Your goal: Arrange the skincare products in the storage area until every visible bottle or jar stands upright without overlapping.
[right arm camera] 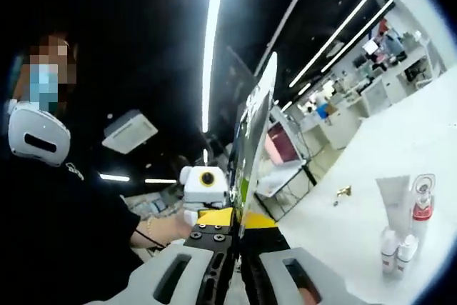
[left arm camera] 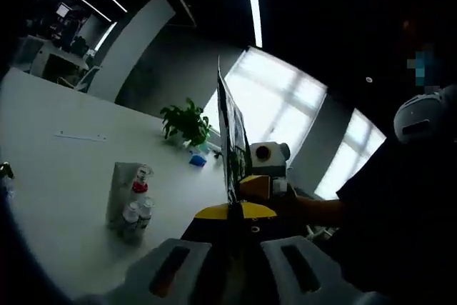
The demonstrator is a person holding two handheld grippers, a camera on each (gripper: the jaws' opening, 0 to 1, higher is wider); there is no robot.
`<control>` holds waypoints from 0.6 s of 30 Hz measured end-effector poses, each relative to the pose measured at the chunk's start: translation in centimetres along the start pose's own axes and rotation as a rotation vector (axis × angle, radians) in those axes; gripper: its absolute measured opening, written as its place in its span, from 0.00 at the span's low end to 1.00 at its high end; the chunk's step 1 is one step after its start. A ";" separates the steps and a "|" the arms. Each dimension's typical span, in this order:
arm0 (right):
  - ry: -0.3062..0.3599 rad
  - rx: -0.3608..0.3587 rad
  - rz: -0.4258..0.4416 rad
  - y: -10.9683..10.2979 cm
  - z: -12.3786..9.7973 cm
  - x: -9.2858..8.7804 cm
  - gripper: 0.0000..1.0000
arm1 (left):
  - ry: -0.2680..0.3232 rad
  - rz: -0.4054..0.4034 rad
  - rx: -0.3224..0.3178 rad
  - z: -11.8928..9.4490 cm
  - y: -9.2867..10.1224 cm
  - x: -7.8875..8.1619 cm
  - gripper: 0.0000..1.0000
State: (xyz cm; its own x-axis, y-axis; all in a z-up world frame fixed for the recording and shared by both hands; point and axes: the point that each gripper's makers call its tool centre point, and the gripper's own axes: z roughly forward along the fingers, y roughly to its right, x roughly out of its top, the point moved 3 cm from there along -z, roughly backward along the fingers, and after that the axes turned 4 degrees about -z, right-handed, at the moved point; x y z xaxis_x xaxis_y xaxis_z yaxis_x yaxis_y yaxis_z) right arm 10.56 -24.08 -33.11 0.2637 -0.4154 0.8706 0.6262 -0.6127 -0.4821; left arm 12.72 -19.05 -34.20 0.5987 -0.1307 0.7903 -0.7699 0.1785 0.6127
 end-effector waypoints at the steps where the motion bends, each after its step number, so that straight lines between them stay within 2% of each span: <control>1: -0.002 -0.004 -0.007 0.0 0.2 -0.1 0.00 | 0.004 -0.046 -0.005 -0.2 0.0 0.0 0.00; 4: 0.029 -0.034 -0.043 0.5 0.4 -0.1 0.00 | 0.024 -0.055 -0.014 -0.8 -0.2 0.0 0.00; 8: 0.026 -0.056 -0.062 0.6 0.5 -0.4 0.07 | 0.030 -0.081 -0.020 -1.2 -0.4 -0.2 0.00; 12: 0.025 -0.058 -0.084 0.3 0.4 -0.5 0.24 | 0.055 -0.116 -0.035 -1.5 -0.5 -0.1 0.00; 18: 0.046 -0.104 -0.094 1.0 -0.1 0.0 0.52 | 0.089 -0.153 -0.023 -1.7 -1.2 0.0 0.00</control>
State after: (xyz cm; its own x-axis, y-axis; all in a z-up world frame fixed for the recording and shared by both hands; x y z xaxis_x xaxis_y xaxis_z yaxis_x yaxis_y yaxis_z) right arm 11.10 -24.79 -33.65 0.1719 -0.3821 0.9080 0.5664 -0.7158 -0.4084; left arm 14.04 -17.65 -34.93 0.7262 -0.0709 0.6838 -0.6640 0.1853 0.7244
